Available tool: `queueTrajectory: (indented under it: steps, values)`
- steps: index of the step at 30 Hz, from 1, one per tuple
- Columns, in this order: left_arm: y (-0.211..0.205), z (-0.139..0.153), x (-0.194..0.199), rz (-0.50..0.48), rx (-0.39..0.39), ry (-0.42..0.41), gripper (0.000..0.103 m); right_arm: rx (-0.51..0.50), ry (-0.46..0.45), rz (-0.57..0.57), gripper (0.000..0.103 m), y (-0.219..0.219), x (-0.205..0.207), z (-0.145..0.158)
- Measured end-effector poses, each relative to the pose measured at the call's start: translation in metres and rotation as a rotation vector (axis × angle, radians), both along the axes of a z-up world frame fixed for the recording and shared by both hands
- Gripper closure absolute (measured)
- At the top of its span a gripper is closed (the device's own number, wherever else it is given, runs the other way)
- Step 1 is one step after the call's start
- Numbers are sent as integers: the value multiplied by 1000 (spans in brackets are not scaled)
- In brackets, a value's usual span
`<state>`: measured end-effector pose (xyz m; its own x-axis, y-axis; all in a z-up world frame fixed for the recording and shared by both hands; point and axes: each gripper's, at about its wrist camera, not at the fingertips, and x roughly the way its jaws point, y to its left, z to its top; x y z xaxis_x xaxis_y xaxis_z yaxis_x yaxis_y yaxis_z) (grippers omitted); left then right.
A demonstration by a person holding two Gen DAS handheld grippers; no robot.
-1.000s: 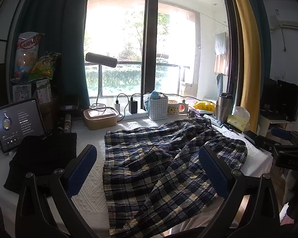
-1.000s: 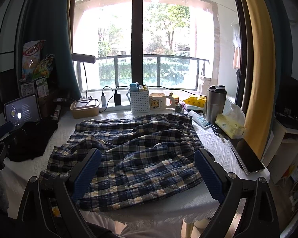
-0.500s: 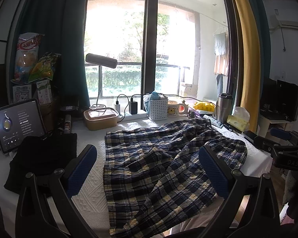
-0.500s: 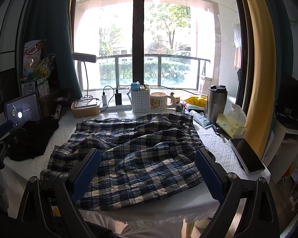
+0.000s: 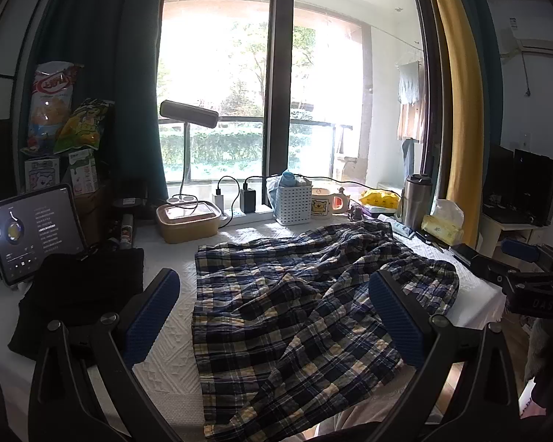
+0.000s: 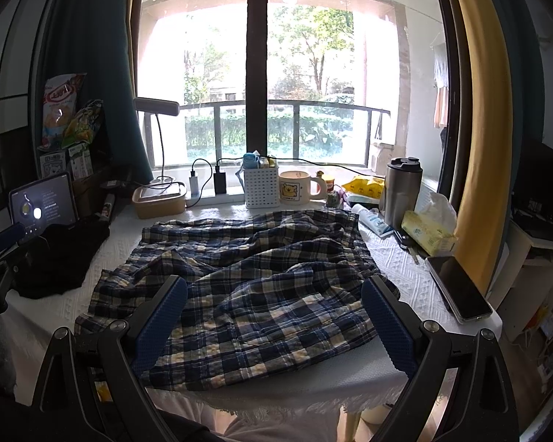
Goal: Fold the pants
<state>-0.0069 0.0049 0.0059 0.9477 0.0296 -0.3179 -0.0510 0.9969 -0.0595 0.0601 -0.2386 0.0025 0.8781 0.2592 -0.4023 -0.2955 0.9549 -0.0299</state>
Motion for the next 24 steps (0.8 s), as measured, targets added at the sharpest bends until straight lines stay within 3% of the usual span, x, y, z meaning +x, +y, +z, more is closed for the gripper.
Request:
queueTrajectory:
  steps: [16, 24]
  values:
    - [4, 2, 0, 4, 11, 0, 2, -2, 6, 5, 6, 3, -3, 0]
    - [12, -8, 34, 9, 75, 64, 2, -32, 21, 10, 6, -2, 25, -4]
